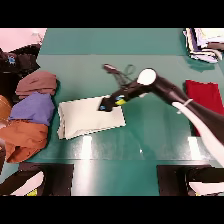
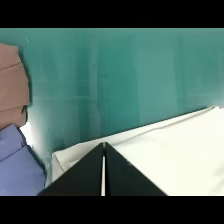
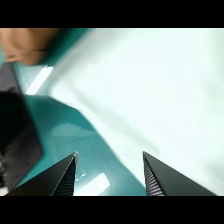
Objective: Fold the shirts.
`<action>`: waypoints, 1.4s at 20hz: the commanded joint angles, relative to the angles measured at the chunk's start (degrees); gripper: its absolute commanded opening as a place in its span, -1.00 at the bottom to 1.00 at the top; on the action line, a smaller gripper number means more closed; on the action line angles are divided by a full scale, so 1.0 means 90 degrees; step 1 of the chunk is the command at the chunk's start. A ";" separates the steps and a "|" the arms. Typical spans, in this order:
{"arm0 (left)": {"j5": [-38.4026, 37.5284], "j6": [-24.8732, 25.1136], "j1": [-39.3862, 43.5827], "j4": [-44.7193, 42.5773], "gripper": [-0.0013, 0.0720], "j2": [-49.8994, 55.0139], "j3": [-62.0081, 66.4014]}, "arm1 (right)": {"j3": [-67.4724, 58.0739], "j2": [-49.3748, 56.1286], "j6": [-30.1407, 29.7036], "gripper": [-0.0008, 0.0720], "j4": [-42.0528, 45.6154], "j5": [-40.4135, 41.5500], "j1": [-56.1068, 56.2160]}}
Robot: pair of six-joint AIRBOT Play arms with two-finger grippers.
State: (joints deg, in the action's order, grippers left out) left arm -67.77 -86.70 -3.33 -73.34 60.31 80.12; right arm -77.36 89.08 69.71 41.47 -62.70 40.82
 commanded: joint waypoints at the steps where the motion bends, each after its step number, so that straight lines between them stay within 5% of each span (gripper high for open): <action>1: -0.0078 0.0017 -0.0017 0.0029 -0.90 -0.0015 0.0007 | 0.1515 -0.0593 0.0474 0.69 0.0274 0.0296 -0.1146; 6: 0.0027 0.0024 0.0005 0.0051 -0.90 -0.0007 0.0007 | 0.1855 -0.0216 0.0474 0.74 -0.0277 0.0573 -0.1598; 14: 0.0075 0.0187 0.0010 0.0316 -0.90 -0.0007 0.0007 | 0.0034 0.1749 0.0486 0.59 -0.1392 0.0539 -0.0478; 18: 0.0085 0.0187 0.0010 0.0865 -0.90 -0.0010 0.0005 | -0.0619 0.2152 0.0471 -0.30 -0.1333 0.0559 0.0032; 20: 0.0107 0.0177 0.0087 0.0848 -0.90 -0.0010 0.0007 | -0.0775 0.2123 0.0408 -0.93 -0.1076 0.0554 0.0075; 28: 0.0707 -0.0386 0.1557 0.0835 -0.90 -0.0010 0.0007 | -0.0865 0.0335 0.0495 -0.93 0.0704 0.0202 -0.2110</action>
State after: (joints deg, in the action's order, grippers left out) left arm -63.64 -87.81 6.61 -65.93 60.23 80.12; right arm -84.82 98.00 73.76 41.45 -59.46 30.24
